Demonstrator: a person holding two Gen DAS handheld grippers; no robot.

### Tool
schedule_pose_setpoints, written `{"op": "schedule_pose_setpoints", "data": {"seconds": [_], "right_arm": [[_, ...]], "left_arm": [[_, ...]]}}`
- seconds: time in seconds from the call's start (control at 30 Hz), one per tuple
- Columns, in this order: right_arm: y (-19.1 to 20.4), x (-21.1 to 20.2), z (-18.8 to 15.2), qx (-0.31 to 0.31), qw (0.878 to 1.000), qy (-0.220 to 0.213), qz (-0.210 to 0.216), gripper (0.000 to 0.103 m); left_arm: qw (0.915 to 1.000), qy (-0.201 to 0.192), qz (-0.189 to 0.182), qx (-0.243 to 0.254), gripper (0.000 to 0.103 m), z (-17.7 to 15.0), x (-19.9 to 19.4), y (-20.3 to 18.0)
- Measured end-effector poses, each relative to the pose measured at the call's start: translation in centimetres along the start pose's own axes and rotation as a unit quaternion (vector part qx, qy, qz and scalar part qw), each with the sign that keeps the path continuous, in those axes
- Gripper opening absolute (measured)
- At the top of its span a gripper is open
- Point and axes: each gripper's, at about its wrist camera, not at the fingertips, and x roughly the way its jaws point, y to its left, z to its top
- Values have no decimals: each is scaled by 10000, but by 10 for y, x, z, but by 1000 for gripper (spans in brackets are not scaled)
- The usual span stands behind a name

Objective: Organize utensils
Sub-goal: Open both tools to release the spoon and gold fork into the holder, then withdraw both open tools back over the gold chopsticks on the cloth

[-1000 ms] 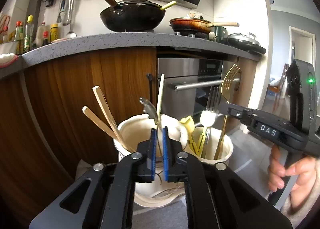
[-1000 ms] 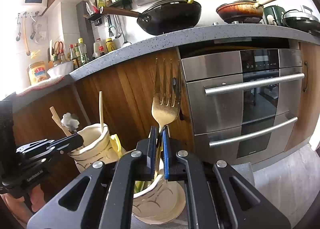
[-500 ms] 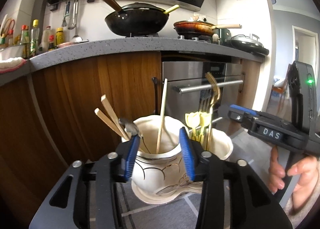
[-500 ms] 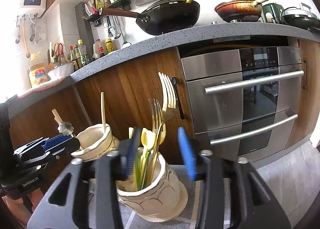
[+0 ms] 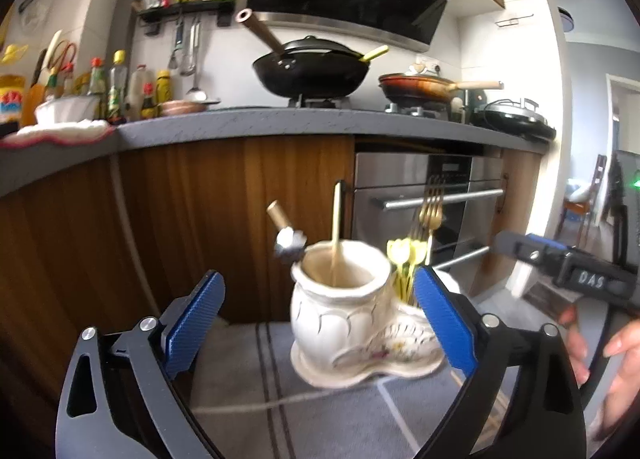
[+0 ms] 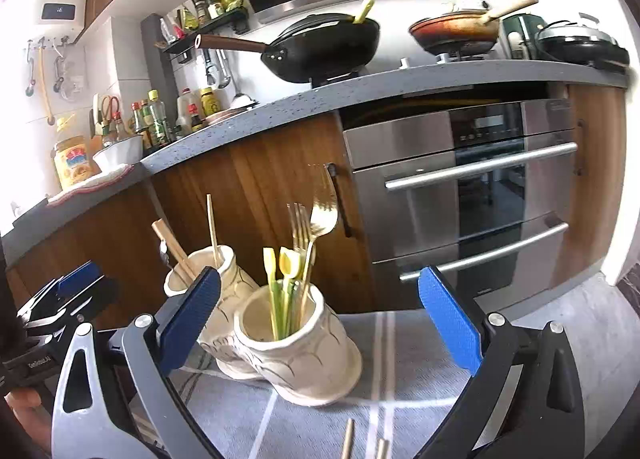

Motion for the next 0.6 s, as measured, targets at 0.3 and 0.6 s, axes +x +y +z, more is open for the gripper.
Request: {"op": "schedule_pose_setpoints", "data": {"seconds": [0.3, 0.6], "right_arm": [[-9, -19, -37, -203, 9982, 422, -379, 98], [-36, -9, -83, -4, 9881, 1327, -773, 98]], "left_arm": [[9987, 389, 310, -144, 97, -36, -9, 12], [9953, 862, 306, -310, 97, -67, 6, 10]]}}
